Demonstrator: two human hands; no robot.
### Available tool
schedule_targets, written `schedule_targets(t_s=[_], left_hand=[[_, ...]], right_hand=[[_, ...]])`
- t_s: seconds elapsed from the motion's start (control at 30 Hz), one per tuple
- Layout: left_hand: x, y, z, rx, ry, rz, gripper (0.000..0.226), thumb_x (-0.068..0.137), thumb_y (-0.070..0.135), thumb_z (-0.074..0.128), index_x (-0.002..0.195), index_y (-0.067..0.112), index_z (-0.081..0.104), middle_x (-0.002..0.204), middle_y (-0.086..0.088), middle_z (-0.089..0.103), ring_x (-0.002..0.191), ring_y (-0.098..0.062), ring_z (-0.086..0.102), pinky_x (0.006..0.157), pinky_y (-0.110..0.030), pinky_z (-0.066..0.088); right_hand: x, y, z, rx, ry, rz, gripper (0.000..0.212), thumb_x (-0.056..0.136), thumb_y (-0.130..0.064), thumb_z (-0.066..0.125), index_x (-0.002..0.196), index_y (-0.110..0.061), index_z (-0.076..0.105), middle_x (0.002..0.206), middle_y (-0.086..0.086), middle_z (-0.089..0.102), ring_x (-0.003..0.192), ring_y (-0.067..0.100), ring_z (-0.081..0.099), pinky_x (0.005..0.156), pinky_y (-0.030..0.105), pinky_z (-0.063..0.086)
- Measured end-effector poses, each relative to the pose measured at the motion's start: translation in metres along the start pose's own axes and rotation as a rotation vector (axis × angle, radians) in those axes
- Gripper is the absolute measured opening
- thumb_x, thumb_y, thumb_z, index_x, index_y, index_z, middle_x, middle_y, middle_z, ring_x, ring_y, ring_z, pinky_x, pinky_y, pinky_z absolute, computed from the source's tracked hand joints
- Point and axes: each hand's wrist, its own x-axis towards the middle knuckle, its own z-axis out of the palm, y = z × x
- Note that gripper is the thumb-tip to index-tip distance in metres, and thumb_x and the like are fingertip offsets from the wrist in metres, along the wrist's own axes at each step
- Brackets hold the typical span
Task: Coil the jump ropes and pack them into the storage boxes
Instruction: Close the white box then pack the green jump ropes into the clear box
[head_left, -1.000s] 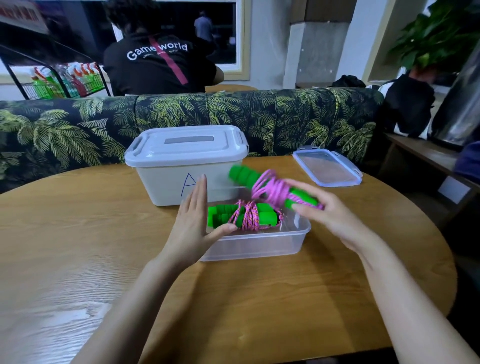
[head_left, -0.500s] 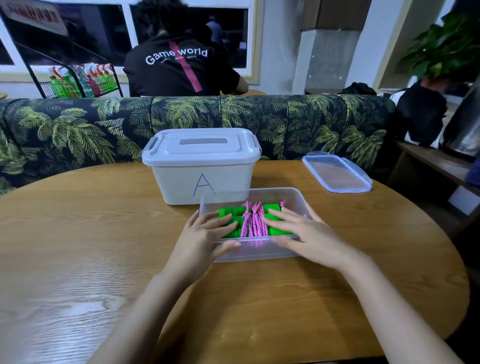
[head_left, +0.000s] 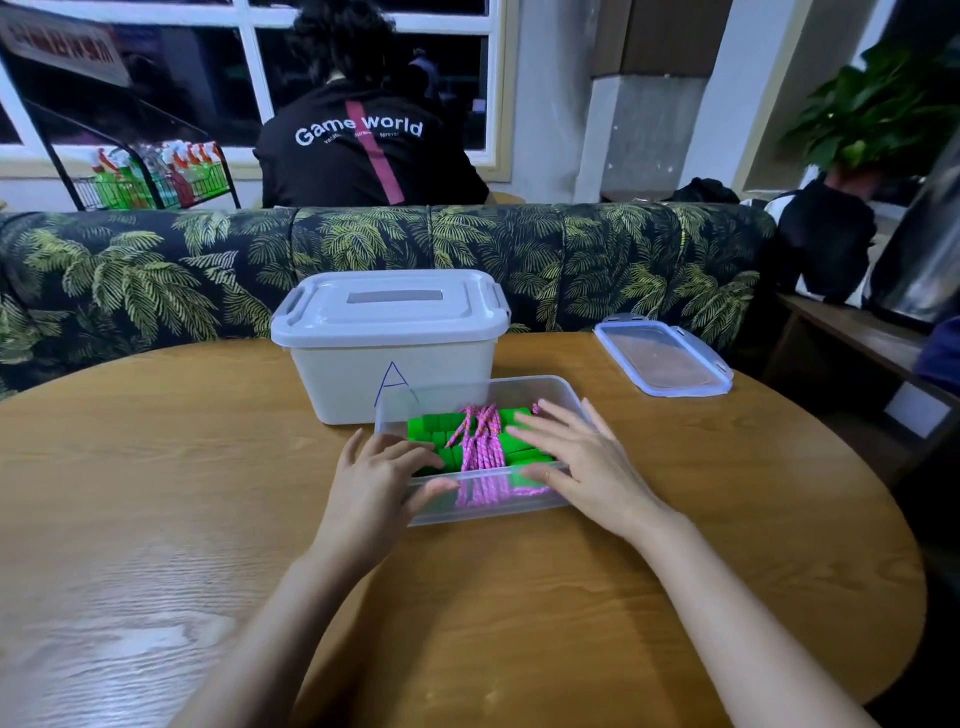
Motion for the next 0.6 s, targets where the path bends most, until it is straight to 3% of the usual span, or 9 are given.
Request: schedule_targets(t_s=[0.1,0.2,0.33,0.47,0.53,0.6], left_hand=[[0.007,0.0,0.0,0.0,-0.015,-0.01,0.063,0.088,0.079,0.031,0.095,0.032,0.073,0.11,0.014,0.071,0.111,-0.017,0.058,0.099,-0.06,0.039],[0.014,0.006,-0.005,-0.069,-0.027,-0.075,0.07,0.084,0.086,0.022,0.1,0.039,0.071,0.121,0.017,0.065,0.124,-0.012,0.049,0.109,-0.059,0.026],[0.032,0.019,-0.008,-0.075,-0.063,-0.141,0.085,0.081,0.086,0.003,0.126,0.042,0.06,0.137,0.017,0.055,0.134,-0.009,0.038,0.118,-0.054,0.009],[0.046,0.02,-0.001,0.02,-0.149,-0.167,0.082,0.082,0.082,0.002,0.139,0.046,0.048,0.147,0.015,0.047,0.14,-0.01,0.031,0.119,-0.052,0.005],[0.047,0.019,0.002,0.05,-0.177,-0.169,0.084,0.081,0.083,-0.001,0.141,0.046,0.045,0.149,0.015,0.045,0.141,-0.011,0.03,0.119,-0.052,0.005],[0.046,0.018,0.001,0.062,-0.183,-0.162,0.088,0.08,0.084,-0.004,0.141,0.045,0.046,0.148,0.014,0.046,0.141,-0.013,0.031,0.119,-0.053,0.006]], right_hand=[[0.008,0.015,-0.003,0.267,0.272,0.142,0.056,0.098,-0.061,0.031,0.14,-0.029,0.048,0.149,-0.015,0.039,0.144,0.006,0.024,0.122,0.033,0.006],[0.008,0.052,-0.011,0.187,0.407,0.381,0.043,0.105,-0.035,0.036,0.142,-0.017,0.05,0.151,-0.003,0.044,0.144,0.016,0.031,0.12,0.034,0.02],[0.012,0.11,-0.018,-0.06,0.145,0.698,0.059,0.105,-0.045,0.032,0.155,-0.015,0.027,0.163,0.001,0.022,0.152,0.022,0.007,0.121,0.045,0.018],[0.028,0.146,-0.016,-0.169,-0.08,0.814,0.071,0.103,-0.052,0.026,0.158,-0.015,0.0,0.166,0.003,-0.006,0.151,0.028,-0.013,0.121,0.054,0.001],[0.034,0.159,-0.015,-0.193,-0.108,0.828,0.073,0.102,-0.054,0.025,0.158,-0.015,-0.001,0.166,0.005,-0.003,0.151,0.028,-0.012,0.121,0.054,-0.003],[0.037,0.166,-0.013,-0.224,-0.111,0.852,0.075,0.101,-0.057,0.031,0.158,-0.012,0.01,0.164,0.007,0.014,0.152,0.028,0.002,0.12,0.052,0.0]])
